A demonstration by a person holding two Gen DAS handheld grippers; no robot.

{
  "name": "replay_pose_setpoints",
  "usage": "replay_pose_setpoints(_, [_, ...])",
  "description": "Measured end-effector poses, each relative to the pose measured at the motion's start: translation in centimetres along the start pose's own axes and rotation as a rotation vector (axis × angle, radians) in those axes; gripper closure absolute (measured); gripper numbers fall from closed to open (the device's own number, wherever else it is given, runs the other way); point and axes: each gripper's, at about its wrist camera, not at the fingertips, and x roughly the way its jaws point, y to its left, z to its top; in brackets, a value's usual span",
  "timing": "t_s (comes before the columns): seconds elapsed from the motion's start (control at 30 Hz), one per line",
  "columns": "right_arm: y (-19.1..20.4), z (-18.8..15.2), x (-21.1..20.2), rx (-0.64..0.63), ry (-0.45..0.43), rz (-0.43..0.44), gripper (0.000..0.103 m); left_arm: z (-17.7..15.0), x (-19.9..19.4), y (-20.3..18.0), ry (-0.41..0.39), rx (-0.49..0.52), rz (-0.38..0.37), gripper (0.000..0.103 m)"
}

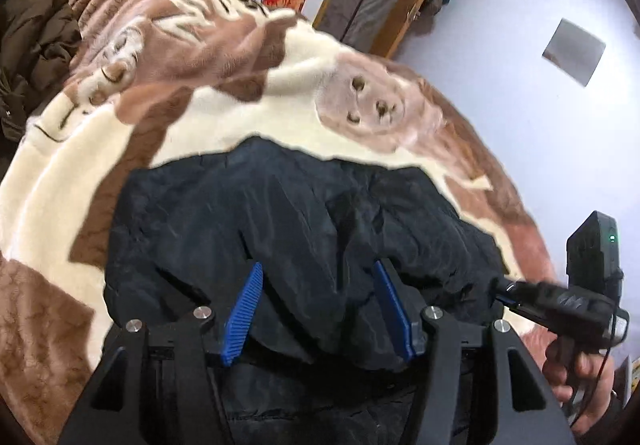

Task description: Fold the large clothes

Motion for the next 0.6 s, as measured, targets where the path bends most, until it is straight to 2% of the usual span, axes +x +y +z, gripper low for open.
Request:
replay_pose_setpoints(0.13, [-2.1, -4.6, 2.5, 0.053, 0.057, -0.024, 0.099, -2.2, 0.2, 2.7, 0.023, -0.076, 0.057, 0.043])
replay_pose_setpoints(0.2, [-3.6, -6.0, 3.6, 0.080, 0.081, -0.051, 0.099, -3.0, 0.4, 4.3, 0.055, -0.135, 0.089, 0.043])
replay_pose_setpoints(0.27, [-4.1, -6.3, 4.0, 0.086, 0.079, -0.052, 0.099, -3.2, 0.3, 5.2, 0.067, -0.179, 0.091, 0.043])
replay_pose_setpoints(0.33, [-3.5, -5.9, 3.9, 0.057, 0.075, -0.074, 0.098, -2.9, -0.1, 4.8, 0.038, -0.161, 0.093, 0.043])
replay_pose_setpoints(0.4, [-2.8, -5.7, 3.4, 0.025, 0.074, -0.096, 0.089, -2.3, -0.6, 3.8, 0.001, -0.131, 0.084, 0.043])
replay_pose_setpoints(0.47, [-2.3, -5.5, 2.6, 0.002, 0.070, -0.114, 0.085, -1.9, -0.8, 2.8, -0.018, -0.112, 0.058, 0.043])
replay_pose_setpoints(0.53, [-1.7, -5.5, 1.1, -0.019, 0.055, -0.114, 0.085, -1.8, -0.5, 1.9, -0.019, -0.095, 0.031, 0.043])
replay_pose_setpoints(0.6, [-0.6, -5.2, -1.2, -0.071, -0.004, -0.127, 0.085, -1.8, 0.1, 1.3, 0.002, -0.075, 0.013, 0.044])
